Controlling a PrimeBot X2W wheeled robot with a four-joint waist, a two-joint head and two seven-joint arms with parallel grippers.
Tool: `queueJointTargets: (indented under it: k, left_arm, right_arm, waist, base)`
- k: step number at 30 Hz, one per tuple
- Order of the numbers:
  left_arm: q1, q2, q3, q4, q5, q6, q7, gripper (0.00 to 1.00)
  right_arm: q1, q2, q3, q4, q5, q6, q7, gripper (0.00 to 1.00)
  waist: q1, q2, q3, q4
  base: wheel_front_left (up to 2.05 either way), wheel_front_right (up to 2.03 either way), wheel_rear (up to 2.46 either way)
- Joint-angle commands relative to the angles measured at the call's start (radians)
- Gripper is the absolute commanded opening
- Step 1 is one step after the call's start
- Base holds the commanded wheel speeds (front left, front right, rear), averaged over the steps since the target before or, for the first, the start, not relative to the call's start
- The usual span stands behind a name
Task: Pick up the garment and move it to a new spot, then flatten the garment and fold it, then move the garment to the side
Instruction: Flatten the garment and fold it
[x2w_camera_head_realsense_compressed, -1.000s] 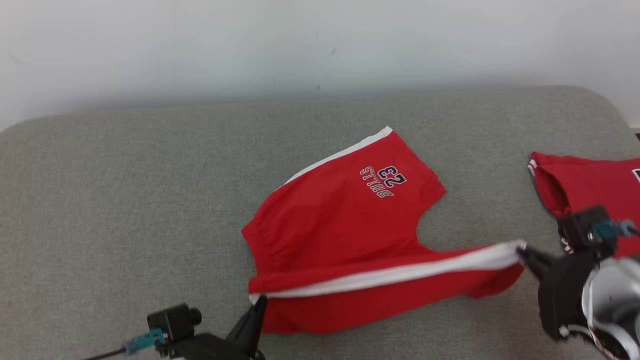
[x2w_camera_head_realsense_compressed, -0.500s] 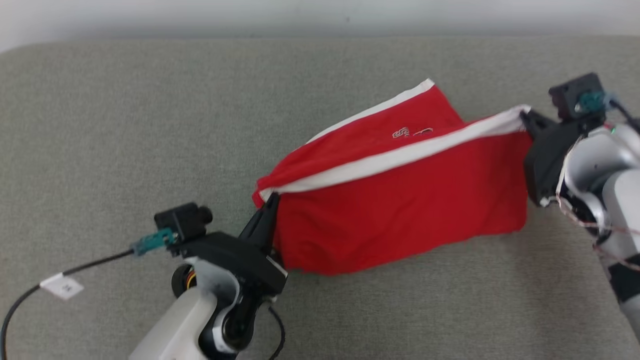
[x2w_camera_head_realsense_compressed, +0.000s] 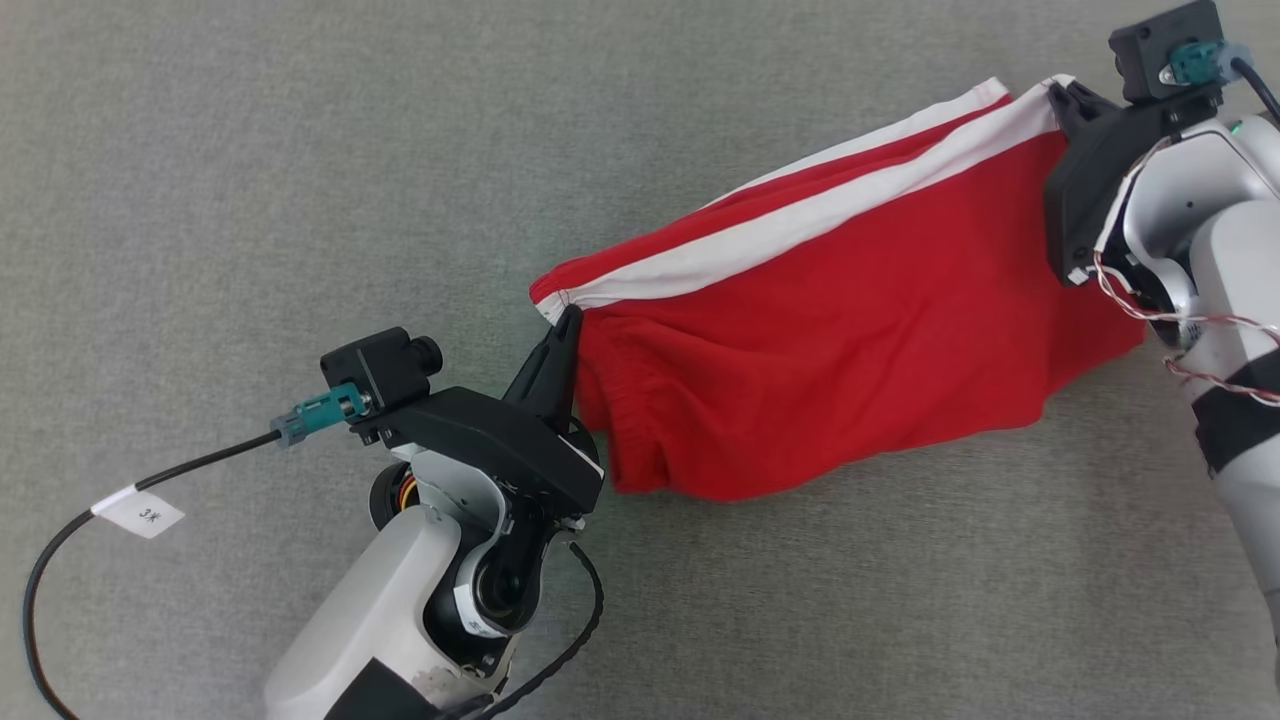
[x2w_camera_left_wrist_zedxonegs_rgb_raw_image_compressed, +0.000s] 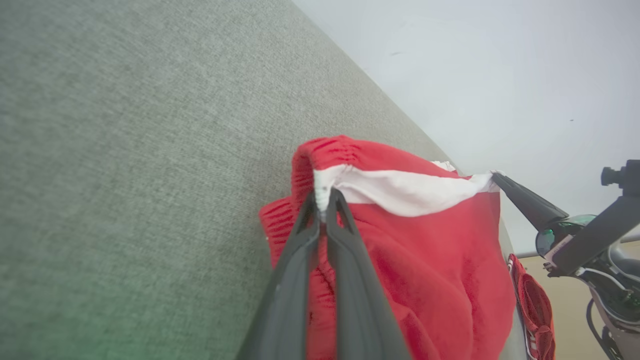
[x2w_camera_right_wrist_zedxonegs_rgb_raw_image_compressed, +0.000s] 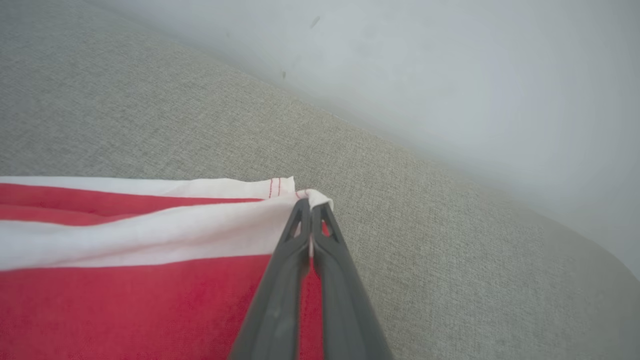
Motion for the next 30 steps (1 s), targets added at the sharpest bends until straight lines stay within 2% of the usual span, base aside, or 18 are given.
queueJointTargets:
  k: [1, 5, 6, 7, 15, 21, 25, 30]
  left_arm:
    - [-0.009, -0.004, 0.004, 0.003, -0.004, 0.004, -0.006, 0.0]
    - [-0.012, -0.012, 0.002, 0.009, -0.007, 0.002, -0.005, 0.0]
    - [-0.014, -0.016, 0.005, 0.009, -0.01, -0.002, -0.011, 0.34]
    - [-0.017, -0.019, 0.009, 0.011, -0.014, -0.005, -0.016, 1.0]
    - [-0.012, -0.003, 0.011, 0.033, 0.025, 0.005, -0.06, 1.0]
    - [0.038, 0.068, -0.004, 0.01, 0.173, 0.048, -0.18, 1.0]
    - [0.087, 0.103, -0.027, -0.033, 0.29, 0.086, -0.206, 1.0]
    - [0.173, 0.116, -0.002, -0.103, 0.406, 0.106, -0.214, 1.0]
  right_arm:
    - [-0.022, 0.012, 0.009, 0.021, -0.002, -0.003, -0.013, 0.0]
    - [-0.064, 0.03, 0.025, 0.075, 0.0, -0.003, -0.041, 0.0]
    - [-0.072, 0.035, 0.028, 0.086, 0.002, -0.003, -0.051, 0.2]
    - [-0.078, 0.042, 0.027, 0.098, 0.005, -0.003, -0.06, 1.0]
    - [-0.11, 0.073, 0.027, 0.167, 0.025, -0.003, -0.097, 1.0]
    - [-0.082, 0.084, 0.004, 0.216, 0.096, -0.003, 0.004, 1.0]
    - [-0.049, 0.066, 0.001, 0.225, 0.132, -0.003, 0.079, 1.0]
    - [0.007, 0.042, -0.022, 0.235, 0.155, -0.003, 0.113, 1.0]
  waist:
    - [-0.0003, -0.0002, 0.024, 0.025]
    - [-0.0003, -0.0002, 0.028, 0.029]
    - [-0.0003, -0.0002, 0.027, 0.03]
    - [-0.0003, -0.0002, 0.026, 0.029]
    - [-0.0003, -0.0002, -0.01, 0.016]
    - [-0.0003, -0.0002, -0.073, 0.003]
    - [-0.0003, -0.0002, -0.094, 0.007]
    - [-0.0003, -0.0002, -0.1, 0.024]
  base:
    - [0.0, 0.0, 0.0]
    - [0.0, 0.0, 0.0]
    - [0.0, 0.0, 0.0]
    - [0.0, 0.0, 0.0]
    - [0.0, 0.0, 0.0]
    - [0.0, 0.0, 0.0]
    - [0.0, 0.0, 0.0]
    - [0.0, 0.0, 0.0]
